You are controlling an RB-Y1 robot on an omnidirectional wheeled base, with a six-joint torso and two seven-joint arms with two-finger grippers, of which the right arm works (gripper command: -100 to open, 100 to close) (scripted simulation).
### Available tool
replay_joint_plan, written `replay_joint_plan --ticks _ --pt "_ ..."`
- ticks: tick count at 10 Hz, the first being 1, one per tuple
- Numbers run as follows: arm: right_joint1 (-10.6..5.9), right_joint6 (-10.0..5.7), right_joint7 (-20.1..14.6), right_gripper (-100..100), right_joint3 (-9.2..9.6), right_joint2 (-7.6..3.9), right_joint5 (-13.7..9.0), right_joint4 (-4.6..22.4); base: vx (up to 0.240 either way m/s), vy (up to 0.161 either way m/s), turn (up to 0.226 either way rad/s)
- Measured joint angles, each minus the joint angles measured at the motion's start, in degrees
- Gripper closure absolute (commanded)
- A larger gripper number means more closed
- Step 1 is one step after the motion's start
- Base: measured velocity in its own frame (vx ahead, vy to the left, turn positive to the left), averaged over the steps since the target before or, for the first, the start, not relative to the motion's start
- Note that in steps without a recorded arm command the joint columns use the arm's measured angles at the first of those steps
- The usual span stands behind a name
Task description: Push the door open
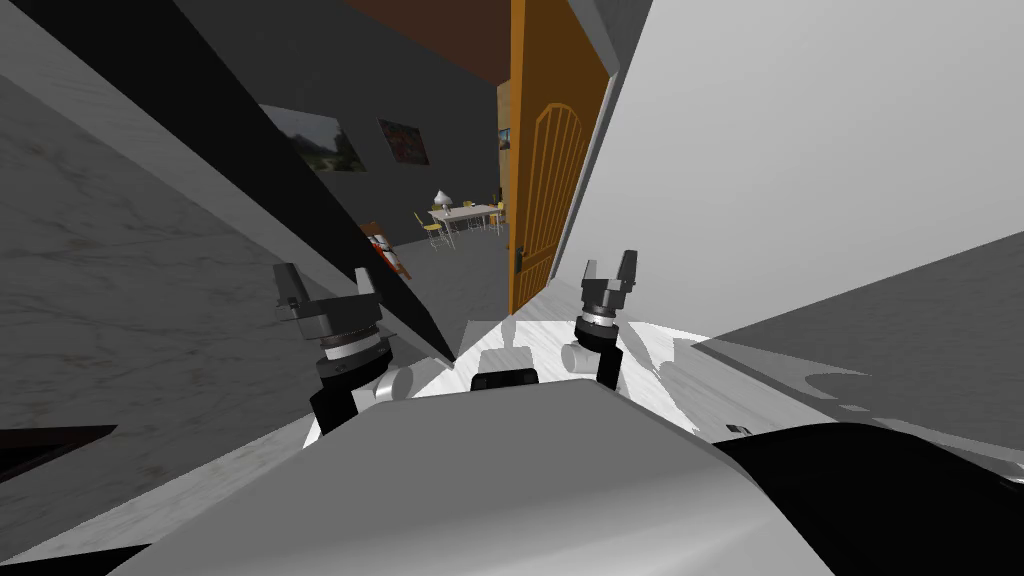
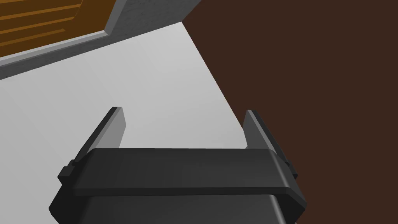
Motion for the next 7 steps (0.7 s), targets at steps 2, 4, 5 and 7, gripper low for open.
replay_joint_plan --ticks 2,4,5,7 --pt "-1.42 0.06 -0.3 -100 0.28 -0.47 0.3 2.5 0.046 -0.104 0.077" --pt "-3.01 0.20 -1.2 -100 -0.15 -1.56 0.1 5.3 0.052 -0.112 0.092" --pt "-4.11 0.48 -1.7 -100 -0.21 -1.99 0.2 7.0 0.045 -0.121 0.073" --pt "-5.66 0.89 -2.0 -100 0.60 -2.20 0.8 9.8 0.057 -0.108 0.092"
